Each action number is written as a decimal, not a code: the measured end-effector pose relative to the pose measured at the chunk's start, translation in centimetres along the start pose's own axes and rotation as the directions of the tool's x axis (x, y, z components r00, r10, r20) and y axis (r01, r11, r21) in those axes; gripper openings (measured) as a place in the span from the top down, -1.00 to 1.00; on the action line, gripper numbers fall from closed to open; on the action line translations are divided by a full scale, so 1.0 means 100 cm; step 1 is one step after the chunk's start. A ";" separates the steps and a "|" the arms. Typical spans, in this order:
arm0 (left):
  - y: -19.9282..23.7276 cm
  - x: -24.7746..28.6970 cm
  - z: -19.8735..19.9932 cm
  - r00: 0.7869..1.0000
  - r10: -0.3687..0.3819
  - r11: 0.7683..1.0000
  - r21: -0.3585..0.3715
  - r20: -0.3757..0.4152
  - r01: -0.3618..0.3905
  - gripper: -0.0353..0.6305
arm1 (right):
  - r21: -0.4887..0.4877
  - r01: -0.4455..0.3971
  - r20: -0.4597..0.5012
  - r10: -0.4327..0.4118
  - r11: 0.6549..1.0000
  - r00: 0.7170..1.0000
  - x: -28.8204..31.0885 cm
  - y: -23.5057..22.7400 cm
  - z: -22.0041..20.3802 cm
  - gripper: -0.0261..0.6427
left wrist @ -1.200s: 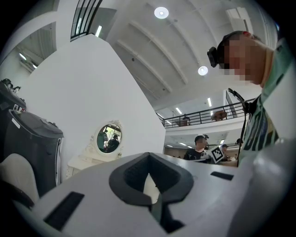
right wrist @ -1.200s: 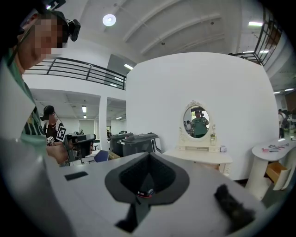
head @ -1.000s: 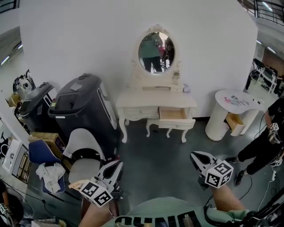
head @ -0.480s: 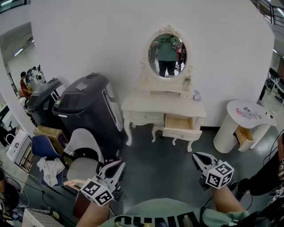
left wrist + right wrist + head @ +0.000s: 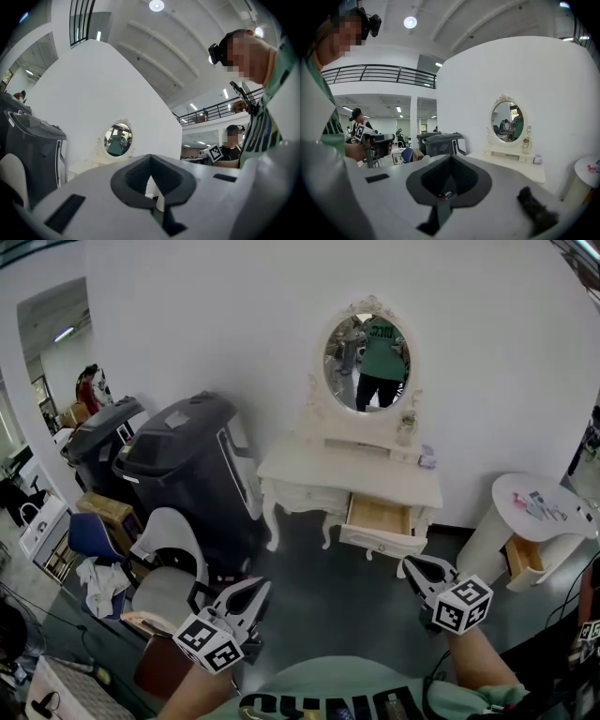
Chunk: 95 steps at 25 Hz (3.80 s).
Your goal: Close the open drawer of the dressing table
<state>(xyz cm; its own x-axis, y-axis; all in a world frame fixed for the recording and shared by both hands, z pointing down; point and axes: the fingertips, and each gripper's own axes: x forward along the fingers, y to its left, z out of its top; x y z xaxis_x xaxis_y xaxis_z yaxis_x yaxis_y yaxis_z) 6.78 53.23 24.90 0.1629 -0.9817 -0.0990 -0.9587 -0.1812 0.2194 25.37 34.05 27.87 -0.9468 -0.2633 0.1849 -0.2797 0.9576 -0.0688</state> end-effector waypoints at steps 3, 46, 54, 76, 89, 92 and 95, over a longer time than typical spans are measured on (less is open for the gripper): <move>0.009 0.011 0.002 1.000 0.013 1.000 0.001 0.001 -0.013 0.88 | 0.001 -0.012 -0.006 0.012 1.000 1.000 0.012 -0.012 0.001 0.89; 0.286 0.190 0.047 0.985 -0.164 0.986 -0.028 -0.059 0.163 0.88 | 0.099 0.121 0.018 -0.124 0.988 0.992 0.289 -0.134 0.053 0.89; 0.260 0.286 0.037 0.992 -0.118 0.993 -0.013 -0.032 0.118 0.88 | 0.054 0.047 0.053 -0.050 0.997 0.997 0.294 -0.235 0.078 0.89; 0.349 0.439 0.023 0.938 -0.340 0.940 -0.057 -0.072 0.336 0.88 | 0.118 0.273 0.022 -0.277 0.955 0.961 0.347 -0.347 0.065 0.89; 0.468 0.516 0.048 0.774 -0.622 0.782 -0.135 -0.115 0.609 0.88 | 0.157 0.561 -0.017 -0.566 0.813 0.825 0.417 -0.337 0.091 0.89; 0.467 0.529 0.041 0.718 -0.686 0.726 -0.173 -0.120 0.665 0.88 | 0.176 0.631 -0.045 -0.634 0.756 0.772 0.405 -0.331 0.086 0.89; 0.456 0.543 0.032 0.660 -0.740 0.671 -0.206 -0.128 0.712 0.88 | 0.196 0.690 -0.068 -0.692 0.697 0.719 0.387 -0.328 0.079 0.89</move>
<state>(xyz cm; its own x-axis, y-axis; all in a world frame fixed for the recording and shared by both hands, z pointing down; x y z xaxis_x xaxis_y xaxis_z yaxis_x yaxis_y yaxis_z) -28.88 -8.19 26.41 0.8468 -0.5216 -0.1040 -0.4792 -0.8330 0.2765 -3.33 -8.51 29.54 -0.4761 -0.8438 0.2475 -0.8792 0.4631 -0.1122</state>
